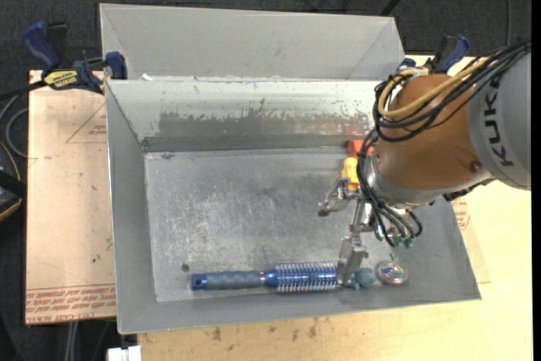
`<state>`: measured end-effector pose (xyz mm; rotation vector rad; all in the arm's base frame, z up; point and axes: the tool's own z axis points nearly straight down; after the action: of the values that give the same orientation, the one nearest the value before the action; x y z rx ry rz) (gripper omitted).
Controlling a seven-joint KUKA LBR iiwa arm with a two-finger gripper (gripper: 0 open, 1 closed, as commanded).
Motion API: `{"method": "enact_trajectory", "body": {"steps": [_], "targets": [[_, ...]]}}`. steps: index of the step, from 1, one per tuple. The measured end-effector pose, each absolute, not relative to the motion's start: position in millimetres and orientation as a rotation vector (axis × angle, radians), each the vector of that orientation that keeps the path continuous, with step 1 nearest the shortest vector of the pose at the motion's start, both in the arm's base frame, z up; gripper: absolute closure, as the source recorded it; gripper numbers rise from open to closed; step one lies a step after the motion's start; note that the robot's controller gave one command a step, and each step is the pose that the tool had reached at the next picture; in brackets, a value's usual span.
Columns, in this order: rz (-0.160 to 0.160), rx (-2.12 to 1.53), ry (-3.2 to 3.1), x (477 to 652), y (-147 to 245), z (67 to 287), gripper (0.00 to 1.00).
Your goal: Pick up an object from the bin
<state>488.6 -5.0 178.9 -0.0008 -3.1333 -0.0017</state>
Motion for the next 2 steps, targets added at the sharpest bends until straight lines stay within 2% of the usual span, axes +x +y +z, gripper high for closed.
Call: {"method": "enact_trajectory", "body": {"steps": [1, 2], "targets": [[0.002, 0.548, -3.114, 489.3, -6.1, 75.7, 0.00], [0.001, 0.548, -3.119, 489.6, -5.9, 74.7, 1.00]]}}
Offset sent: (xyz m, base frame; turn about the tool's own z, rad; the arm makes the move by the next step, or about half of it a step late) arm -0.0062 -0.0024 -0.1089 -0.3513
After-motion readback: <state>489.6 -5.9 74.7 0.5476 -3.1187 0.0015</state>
